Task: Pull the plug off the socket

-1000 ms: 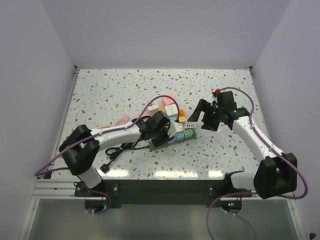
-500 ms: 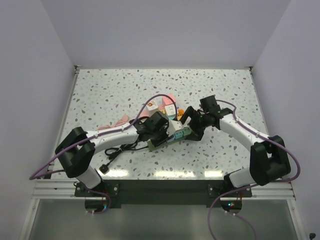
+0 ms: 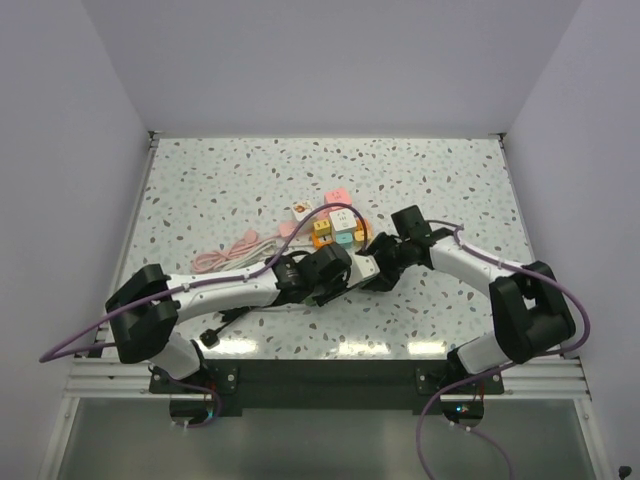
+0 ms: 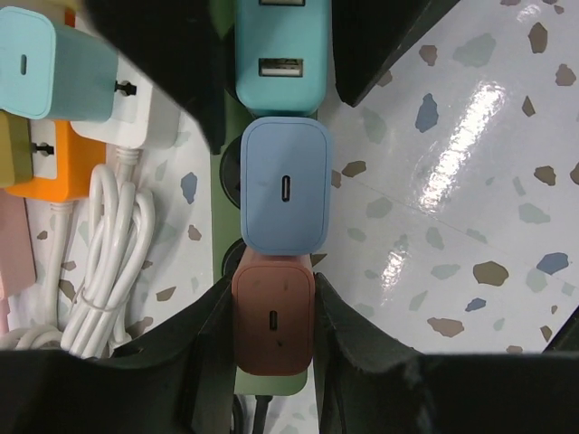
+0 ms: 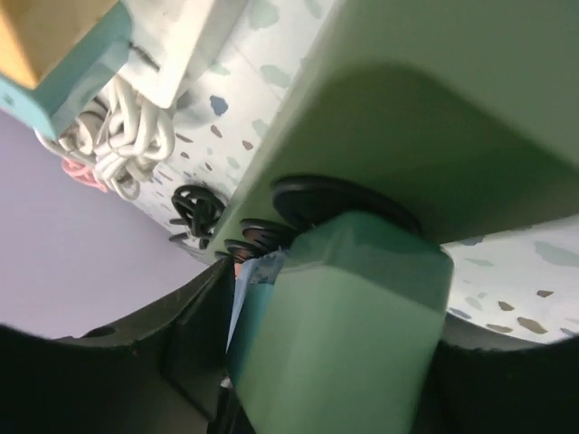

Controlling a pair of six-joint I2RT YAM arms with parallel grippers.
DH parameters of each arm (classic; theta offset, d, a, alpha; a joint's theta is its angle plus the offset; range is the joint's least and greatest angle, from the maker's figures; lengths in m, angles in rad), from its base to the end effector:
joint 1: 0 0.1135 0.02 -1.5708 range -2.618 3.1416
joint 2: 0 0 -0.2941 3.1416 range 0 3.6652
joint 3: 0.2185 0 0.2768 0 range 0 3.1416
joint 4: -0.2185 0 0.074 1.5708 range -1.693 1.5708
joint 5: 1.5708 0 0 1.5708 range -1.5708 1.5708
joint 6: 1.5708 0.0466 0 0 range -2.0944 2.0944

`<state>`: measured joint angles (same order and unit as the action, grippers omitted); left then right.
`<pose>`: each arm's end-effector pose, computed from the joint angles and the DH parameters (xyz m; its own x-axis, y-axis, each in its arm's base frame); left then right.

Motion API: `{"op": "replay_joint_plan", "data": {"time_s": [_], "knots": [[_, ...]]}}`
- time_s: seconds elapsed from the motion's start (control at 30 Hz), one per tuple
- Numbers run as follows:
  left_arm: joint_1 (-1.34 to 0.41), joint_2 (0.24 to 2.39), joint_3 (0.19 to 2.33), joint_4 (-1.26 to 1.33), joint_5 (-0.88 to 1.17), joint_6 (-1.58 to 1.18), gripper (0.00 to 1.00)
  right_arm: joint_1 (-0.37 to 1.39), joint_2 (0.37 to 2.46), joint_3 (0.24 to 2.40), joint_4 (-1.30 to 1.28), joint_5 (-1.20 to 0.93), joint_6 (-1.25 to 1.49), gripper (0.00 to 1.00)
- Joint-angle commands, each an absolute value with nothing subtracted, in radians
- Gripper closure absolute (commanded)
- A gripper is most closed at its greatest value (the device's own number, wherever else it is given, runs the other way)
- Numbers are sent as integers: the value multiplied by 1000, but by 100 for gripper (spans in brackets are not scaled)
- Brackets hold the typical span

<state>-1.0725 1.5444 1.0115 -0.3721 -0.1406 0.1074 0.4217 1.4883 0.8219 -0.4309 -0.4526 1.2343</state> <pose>0.1729 -0.3040 0.2274 -0.2849 0.7457 -0.6023 0.8639 0.4720 0.1758 0.2637 0.1406 0.1836 -0.7873 0.5772 0.2168 0.5849 0.5878 0.5589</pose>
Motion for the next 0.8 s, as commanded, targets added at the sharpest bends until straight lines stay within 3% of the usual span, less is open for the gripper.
{"op": "replay_joint_plan", "data": {"time_s": [0.0,0.03,0.13,0.43,0.77], "knots": [[-1080,1546,1043,-233,-216,72,100,426,1517,798,-379,-410,1284,46],[-1080,1554,1040,-229,-225,68,100,426,1525,793,-373,-411,1281,69],[-1080,1583,1034,-203,-256,58,100,426,1555,769,-357,-422,1284,100],[-1080,1575,1040,-167,-206,54,100,426,1652,785,-393,-325,1227,100],[-1080,1454,1213,-356,-100,40,100,426,1796,887,-505,-207,1114,100]]}}
